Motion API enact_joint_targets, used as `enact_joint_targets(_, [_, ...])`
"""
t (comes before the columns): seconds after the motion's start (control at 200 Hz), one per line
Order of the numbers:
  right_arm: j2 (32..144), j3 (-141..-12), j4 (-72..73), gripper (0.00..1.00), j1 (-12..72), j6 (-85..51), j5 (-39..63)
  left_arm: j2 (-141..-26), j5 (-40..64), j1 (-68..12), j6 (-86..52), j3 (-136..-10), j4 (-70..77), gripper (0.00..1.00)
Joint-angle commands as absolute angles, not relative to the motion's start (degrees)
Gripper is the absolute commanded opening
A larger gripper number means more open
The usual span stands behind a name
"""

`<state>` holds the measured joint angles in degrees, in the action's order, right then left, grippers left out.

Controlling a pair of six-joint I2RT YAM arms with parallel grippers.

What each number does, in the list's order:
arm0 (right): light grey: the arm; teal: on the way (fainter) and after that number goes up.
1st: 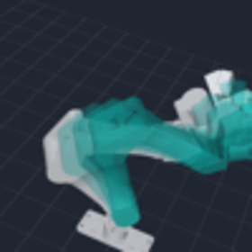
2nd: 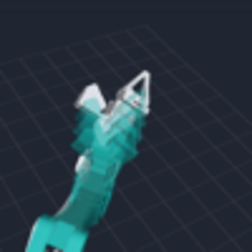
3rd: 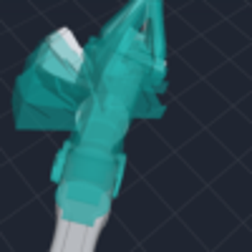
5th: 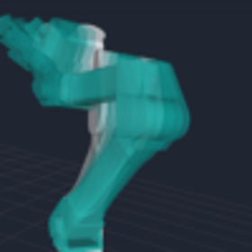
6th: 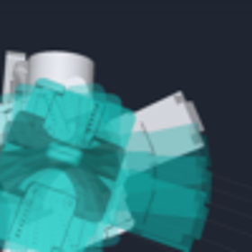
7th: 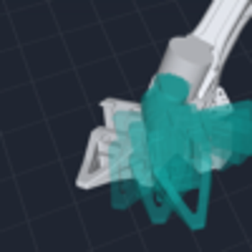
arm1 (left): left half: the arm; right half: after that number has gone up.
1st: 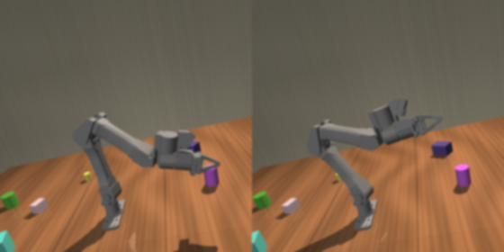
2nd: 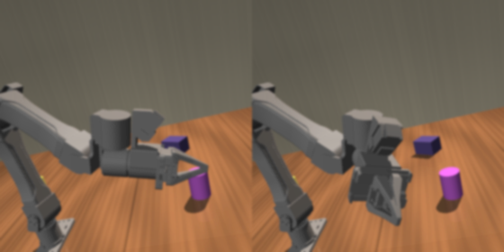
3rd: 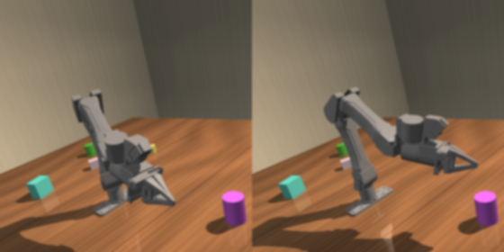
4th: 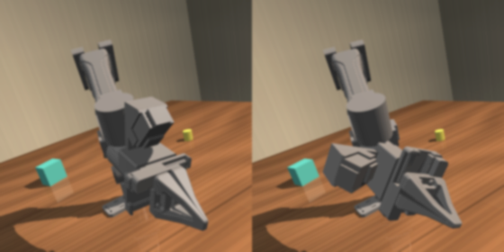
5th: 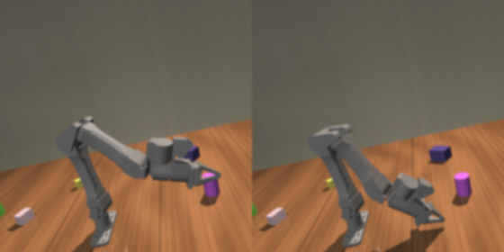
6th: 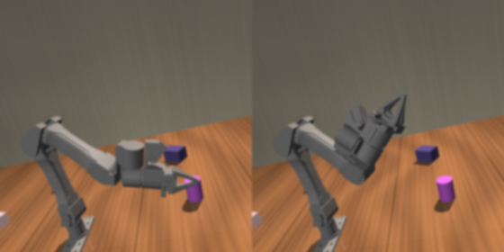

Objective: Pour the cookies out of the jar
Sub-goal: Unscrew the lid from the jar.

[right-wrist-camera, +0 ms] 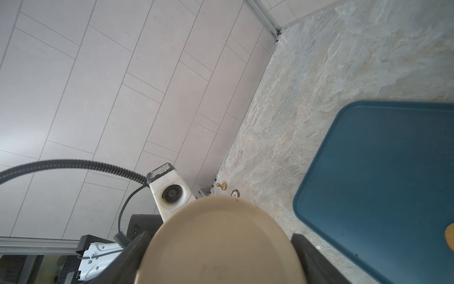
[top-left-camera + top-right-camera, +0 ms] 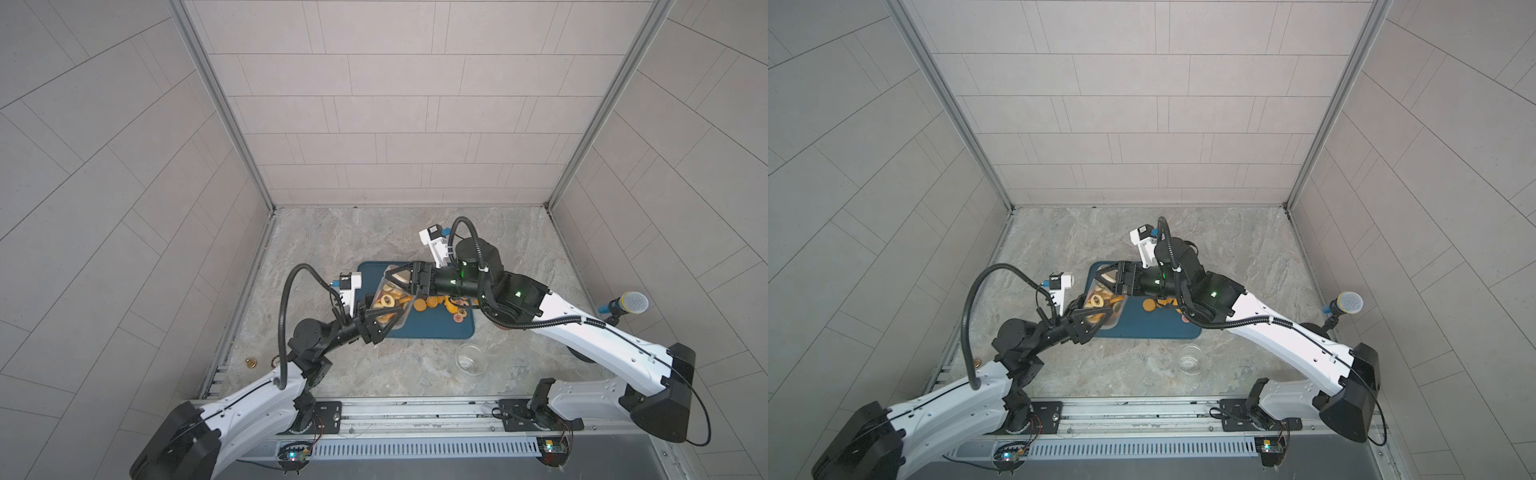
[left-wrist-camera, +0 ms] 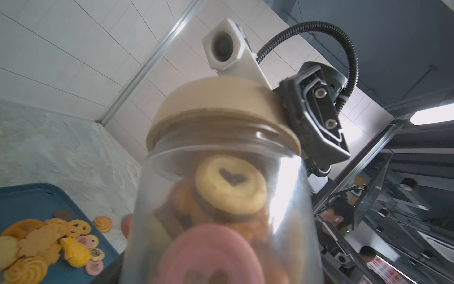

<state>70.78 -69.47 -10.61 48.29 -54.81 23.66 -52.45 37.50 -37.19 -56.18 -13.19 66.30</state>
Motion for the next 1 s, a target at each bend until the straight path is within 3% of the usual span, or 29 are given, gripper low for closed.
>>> enact_joint_targets(0.0, [67.0,-69.7,-2.3,0.0,47.4,-52.7,30.3,-53.1,45.7,-36.9,-63.7,-16.4,75.5,0.0])
enact_joint_targets(0.6, [65.1,-67.8,5.8,0.0,37.6,-52.7,41.9,-51.9,50.4,-37.1,-68.3,-19.6,75.4,0.0])
enact_joint_targets(0.821, [64.9,-68.5,0.1,0.0,33.2,-52.0,39.2,-52.3,46.6,-36.9,-66.7,-18.5,75.1,0.0])
enact_joint_targets(0.916, [64.3,-70.3,-10.9,0.0,32.9,-48.0,33.0,-49.9,41.8,-35.1,-61.5,-18.3,65.3,0.0])
enact_joint_targets(0.996, [62.7,-70.2,-19.3,0.0,33.0,-45.3,26.3,-45.8,37.4,-34.7,-53.5,-20.3,49.0,0.0])
